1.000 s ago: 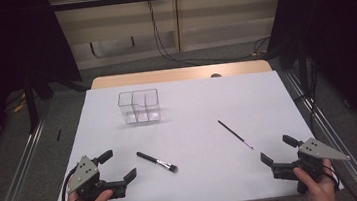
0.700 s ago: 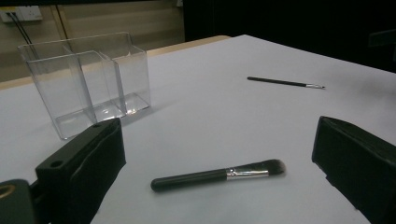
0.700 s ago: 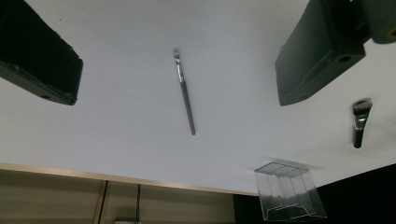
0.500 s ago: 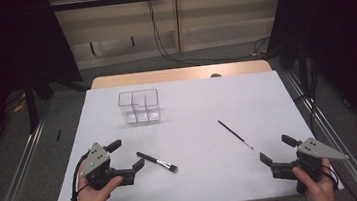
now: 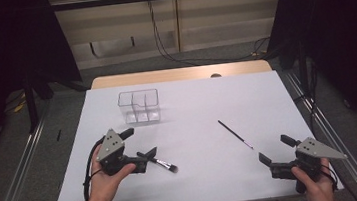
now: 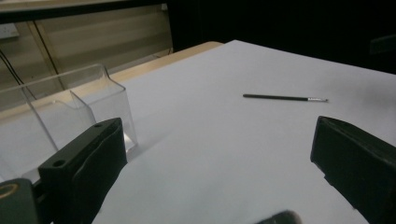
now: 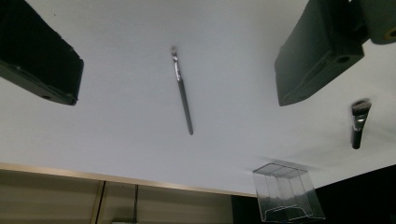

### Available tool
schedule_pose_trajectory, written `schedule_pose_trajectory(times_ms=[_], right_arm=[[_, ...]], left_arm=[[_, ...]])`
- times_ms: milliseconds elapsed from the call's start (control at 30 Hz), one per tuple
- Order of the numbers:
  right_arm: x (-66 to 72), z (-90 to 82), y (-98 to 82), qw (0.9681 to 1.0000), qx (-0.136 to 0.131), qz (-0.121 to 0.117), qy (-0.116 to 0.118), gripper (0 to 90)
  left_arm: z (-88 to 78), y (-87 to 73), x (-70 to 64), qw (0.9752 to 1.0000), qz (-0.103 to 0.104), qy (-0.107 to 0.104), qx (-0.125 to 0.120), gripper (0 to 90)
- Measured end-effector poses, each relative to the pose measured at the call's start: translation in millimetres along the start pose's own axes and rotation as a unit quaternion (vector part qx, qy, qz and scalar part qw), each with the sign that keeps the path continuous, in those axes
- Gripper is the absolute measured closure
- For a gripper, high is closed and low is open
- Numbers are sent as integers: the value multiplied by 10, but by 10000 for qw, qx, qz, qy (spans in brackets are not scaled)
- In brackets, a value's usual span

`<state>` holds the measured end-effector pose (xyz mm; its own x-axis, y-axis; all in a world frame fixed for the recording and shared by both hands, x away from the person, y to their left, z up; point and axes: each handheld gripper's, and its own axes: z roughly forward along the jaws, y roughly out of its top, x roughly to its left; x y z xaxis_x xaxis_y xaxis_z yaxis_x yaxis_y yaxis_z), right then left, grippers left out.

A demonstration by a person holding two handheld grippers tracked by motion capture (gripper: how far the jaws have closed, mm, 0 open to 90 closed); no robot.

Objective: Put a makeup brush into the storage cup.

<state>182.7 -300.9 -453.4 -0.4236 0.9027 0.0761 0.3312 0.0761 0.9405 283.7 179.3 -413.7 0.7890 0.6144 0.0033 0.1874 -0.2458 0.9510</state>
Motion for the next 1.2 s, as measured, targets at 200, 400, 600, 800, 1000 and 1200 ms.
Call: schedule_pose_trajectory(times_ms=[200,400,600,800,1000,1200], right_arm=[[12,-17,3,10000,-28,-26,0,8],[12,-21,1,10000,-6,-26,-21,8],[20,-18,5,10000,0,-40,-14,8],[18,-19,3,10000,15,-38,7,8],[25,-16,6,10000,7,-45,59,5],[24,-11,4,9999,29,-54,83,4]], left_arm=[[70,-1,42,10000,-10,34,-33,33],[116,-13,61,10000,-38,-63,31,32],[171,-4,84,9990,-105,-233,371,36],[202,56,141,9969,90,-275,732,34],[248,82,167,9914,229,-481,1196,51],[283,104,137,9860,400,-650,1480,56]])
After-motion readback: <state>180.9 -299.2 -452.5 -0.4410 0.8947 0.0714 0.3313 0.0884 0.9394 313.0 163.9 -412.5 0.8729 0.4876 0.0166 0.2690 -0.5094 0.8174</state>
